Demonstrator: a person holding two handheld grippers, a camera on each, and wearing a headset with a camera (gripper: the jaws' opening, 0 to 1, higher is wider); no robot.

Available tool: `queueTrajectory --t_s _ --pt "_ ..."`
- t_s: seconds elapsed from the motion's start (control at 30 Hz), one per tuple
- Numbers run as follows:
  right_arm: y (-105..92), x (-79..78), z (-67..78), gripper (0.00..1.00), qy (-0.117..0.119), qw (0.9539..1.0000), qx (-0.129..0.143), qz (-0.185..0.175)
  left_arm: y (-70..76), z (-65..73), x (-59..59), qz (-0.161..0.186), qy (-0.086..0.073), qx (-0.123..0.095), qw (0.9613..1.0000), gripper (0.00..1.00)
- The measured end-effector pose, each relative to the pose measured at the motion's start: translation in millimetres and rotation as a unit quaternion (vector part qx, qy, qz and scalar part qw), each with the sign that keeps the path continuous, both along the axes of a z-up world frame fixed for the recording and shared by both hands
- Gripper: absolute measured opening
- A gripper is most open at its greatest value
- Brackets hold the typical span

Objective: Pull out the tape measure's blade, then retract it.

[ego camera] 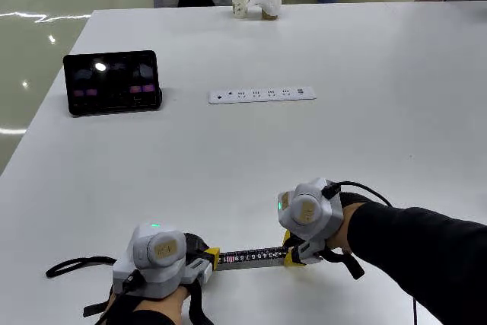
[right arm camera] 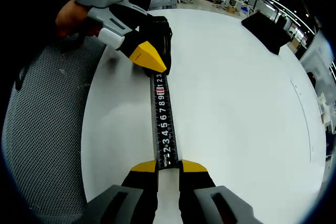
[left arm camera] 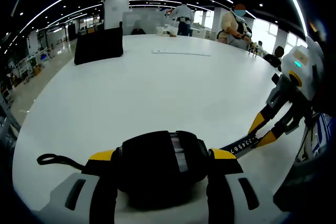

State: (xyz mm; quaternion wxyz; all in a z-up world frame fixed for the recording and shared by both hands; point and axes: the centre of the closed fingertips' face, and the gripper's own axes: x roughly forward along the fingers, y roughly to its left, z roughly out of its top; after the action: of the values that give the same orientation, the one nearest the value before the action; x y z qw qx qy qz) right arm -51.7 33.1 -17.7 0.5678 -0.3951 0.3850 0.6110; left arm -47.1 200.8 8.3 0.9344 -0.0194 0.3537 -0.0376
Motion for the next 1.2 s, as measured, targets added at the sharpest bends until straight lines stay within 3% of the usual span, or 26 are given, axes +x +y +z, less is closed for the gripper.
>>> queueTrajectory --t_s 0.57,1.2 --pt "9.8 -0.2 0.7 0.11 0.013 0.9997 0.002 -0.02 0.7 0.3 0.6 -0.001 -0.001 -0.001 1.0 0.64" --pt "15.9 -2.2 0.6 0.12 0.011 0.9998 -0.001 -0.019 0.7 -0.4 0.7 -0.001 0.0 -0.001 1.0 0.64"
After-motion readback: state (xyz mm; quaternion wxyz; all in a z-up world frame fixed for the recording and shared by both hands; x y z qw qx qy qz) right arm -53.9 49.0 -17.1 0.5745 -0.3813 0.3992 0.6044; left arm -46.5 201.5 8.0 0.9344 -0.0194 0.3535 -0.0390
